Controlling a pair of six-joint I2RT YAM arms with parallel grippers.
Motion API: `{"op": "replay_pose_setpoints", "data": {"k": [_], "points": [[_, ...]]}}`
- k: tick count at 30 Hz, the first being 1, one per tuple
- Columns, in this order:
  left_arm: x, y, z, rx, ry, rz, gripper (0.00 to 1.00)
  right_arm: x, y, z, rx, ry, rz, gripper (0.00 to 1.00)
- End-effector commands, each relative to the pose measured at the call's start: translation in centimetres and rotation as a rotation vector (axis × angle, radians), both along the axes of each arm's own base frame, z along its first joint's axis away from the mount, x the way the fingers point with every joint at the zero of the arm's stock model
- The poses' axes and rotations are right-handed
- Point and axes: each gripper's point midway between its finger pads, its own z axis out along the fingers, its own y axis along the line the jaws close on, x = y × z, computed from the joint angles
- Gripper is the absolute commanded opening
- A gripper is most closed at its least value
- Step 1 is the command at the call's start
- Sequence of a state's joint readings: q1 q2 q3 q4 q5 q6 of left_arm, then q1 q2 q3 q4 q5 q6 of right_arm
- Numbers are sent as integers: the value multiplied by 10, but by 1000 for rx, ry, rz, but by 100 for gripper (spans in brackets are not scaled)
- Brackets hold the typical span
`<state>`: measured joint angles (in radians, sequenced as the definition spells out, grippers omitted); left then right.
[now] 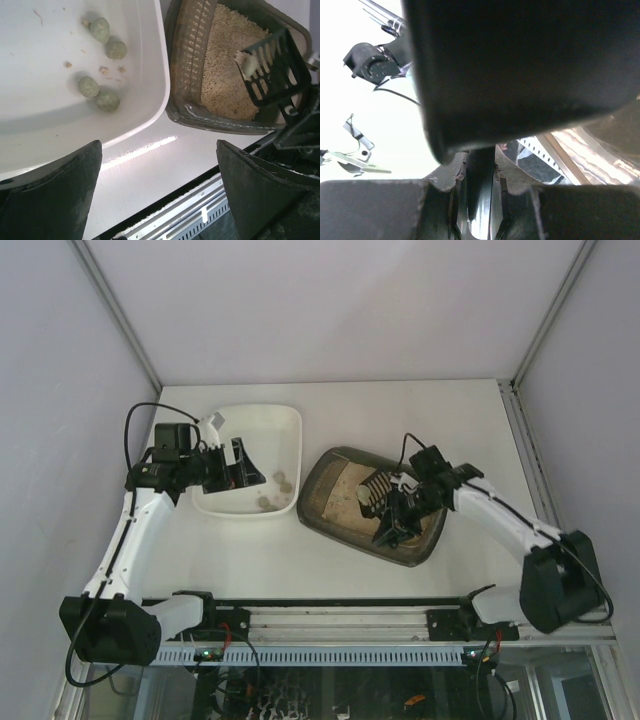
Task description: Clean the litter box
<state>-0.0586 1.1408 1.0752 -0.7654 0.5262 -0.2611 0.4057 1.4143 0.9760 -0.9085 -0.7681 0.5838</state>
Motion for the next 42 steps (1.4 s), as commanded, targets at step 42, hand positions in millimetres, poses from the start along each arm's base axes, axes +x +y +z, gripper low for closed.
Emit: {"op": "replay_pose_setpoints", "data": {"k": [42], "points": [[7,24,-22,113,-47,97,100,24,-16,42,488,-1097,-349,0]]}}
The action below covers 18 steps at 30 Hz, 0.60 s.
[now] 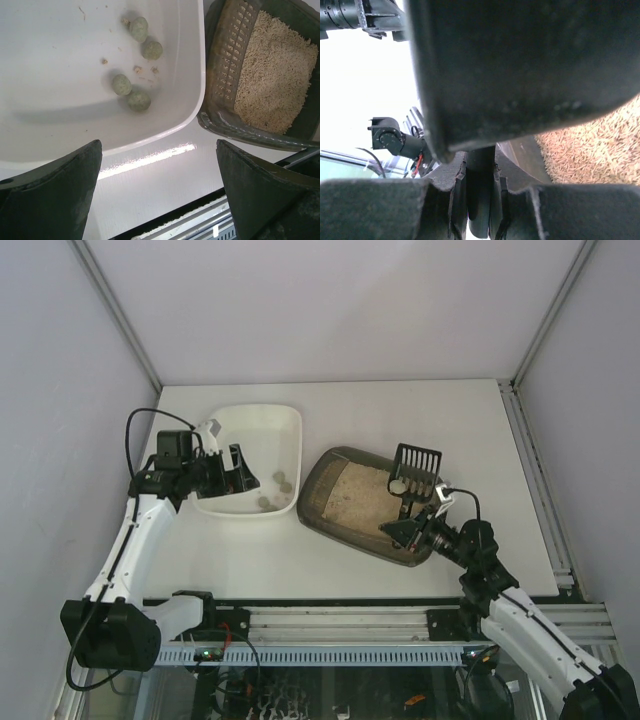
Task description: Clean the litter box
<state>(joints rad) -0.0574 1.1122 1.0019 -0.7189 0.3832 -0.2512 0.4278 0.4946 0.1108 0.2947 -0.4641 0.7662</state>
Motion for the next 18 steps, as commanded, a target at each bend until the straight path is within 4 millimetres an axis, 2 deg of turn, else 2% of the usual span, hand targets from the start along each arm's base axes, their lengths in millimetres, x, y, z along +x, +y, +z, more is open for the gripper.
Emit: {"op": "replay_pose_setpoints", "data": {"k": [1,4,6,8,10,13,16,18], "points": [[3,2,1,2,-35,3,100,4,-3,31,137,-40,-23,0],[2,2,2,1,-38,4,100,17,-12,25,145,13,-96,0],[2,2,1,3,-37,5,100,13,-1,21,155,96,-41,0],[2,3,0,7,-36,5,100,1,18,26,226,182,60,0],[2,3,-1,10,-33,7,100,-18,38,39,318,258,185,0],[2,4,-3,12,-35,9,100,-35,54,57,423,372,304,0],[2,4,-2,13,-39,9,100,-45,59,81,528,411,393,0],[2,4,-2,12,-41,9,100,-41,52,89,580,410,392,0]]}}
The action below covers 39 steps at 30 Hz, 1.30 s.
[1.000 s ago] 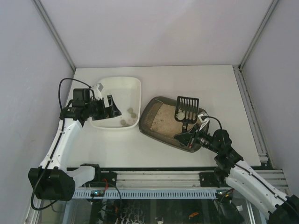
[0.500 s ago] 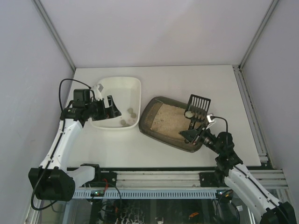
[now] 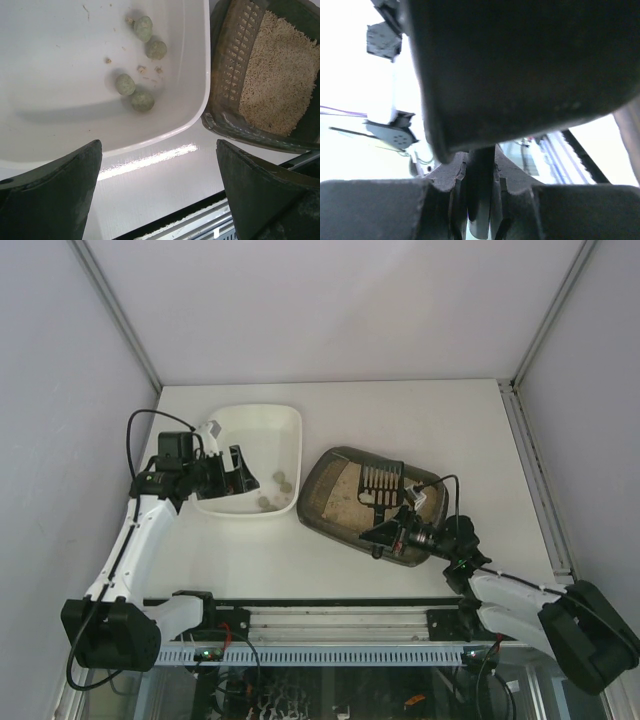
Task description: Clean the litter box
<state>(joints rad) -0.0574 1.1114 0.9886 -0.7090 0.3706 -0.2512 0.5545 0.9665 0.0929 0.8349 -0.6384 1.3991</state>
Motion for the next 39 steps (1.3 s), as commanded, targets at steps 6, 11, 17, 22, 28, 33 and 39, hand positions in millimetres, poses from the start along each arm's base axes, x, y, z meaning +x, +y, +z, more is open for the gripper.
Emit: {"op": "replay_pose_setpoints", "data": {"k": [6,11,17,22,28,33,39], "points": [[-1,2,3,4,-50,-3,100,9,-13,74,275,-51,23,0],[-2,0,1,-4,-45,-9,100,-5,12,90,337,-39,168,0],[-4,1,4,0,-56,-11,100,-2,17,75,272,-38,167,0],[-4,1,0,-1,-51,-12,100,7,7,53,185,-32,109,0],[-3,0,-1,-6,-45,-15,100,-1,14,29,23,-42,125,0],[-2,-1,0,-8,-46,-13,100,3,4,13,-61,-29,64,0],[-3,-1,-1,-7,-45,-15,100,21,-31,5,24,49,-77,0]]}}
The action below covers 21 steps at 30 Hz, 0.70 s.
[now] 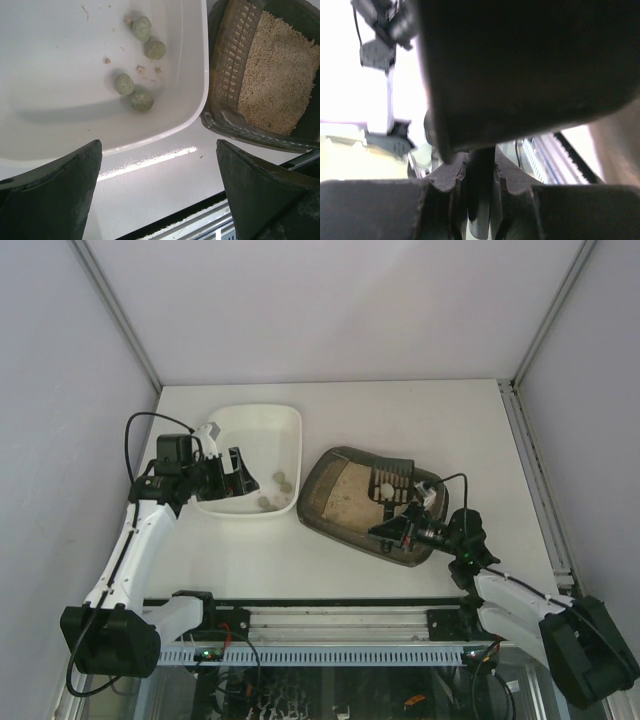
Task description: Clean the litter box
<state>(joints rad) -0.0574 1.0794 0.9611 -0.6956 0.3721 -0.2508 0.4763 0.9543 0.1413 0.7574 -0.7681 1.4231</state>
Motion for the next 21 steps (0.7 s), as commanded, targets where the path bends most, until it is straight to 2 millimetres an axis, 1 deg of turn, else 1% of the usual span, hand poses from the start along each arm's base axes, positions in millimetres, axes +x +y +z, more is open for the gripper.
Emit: {"op": "replay_pose_setpoints", "data": {"k": [1,2,3,4,5,8,11,13,14,17,19,21], "points": [[2,0,-1,-3,-28,-12,100,17,-21,-18,-69,32,-106,0],[2,0,-1,-2,-27,-11,100,13,-13,-19,-153,-18,-67,0],[2,1,0,1,-28,-9,100,3,0,-12,-197,-81,-5,0],[2,1,0,2,-27,-9,100,2,4,-2,-197,-119,14,0],[3,1,0,6,-29,-6,100,6,2,5,-177,-125,10,0],[6,6,9,25,-32,12,100,25,-13,11,-152,-123,-73,0],[3,9,34,64,-43,-17,100,35,-11,16,-158,-136,-83,0],[4,19,51,126,-64,-11,100,44,-4,16,-175,-114,-59,0],[6,28,58,171,-77,18,100,49,0,17,-183,-112,-46,0],[7,44,74,242,-94,75,100,74,13,29,-227,-144,-43,0],[7,50,80,253,-93,111,100,88,30,38,-278,-163,-1,0],[7,50,82,220,-90,127,100,103,53,45,-340,-183,52,0]]}}
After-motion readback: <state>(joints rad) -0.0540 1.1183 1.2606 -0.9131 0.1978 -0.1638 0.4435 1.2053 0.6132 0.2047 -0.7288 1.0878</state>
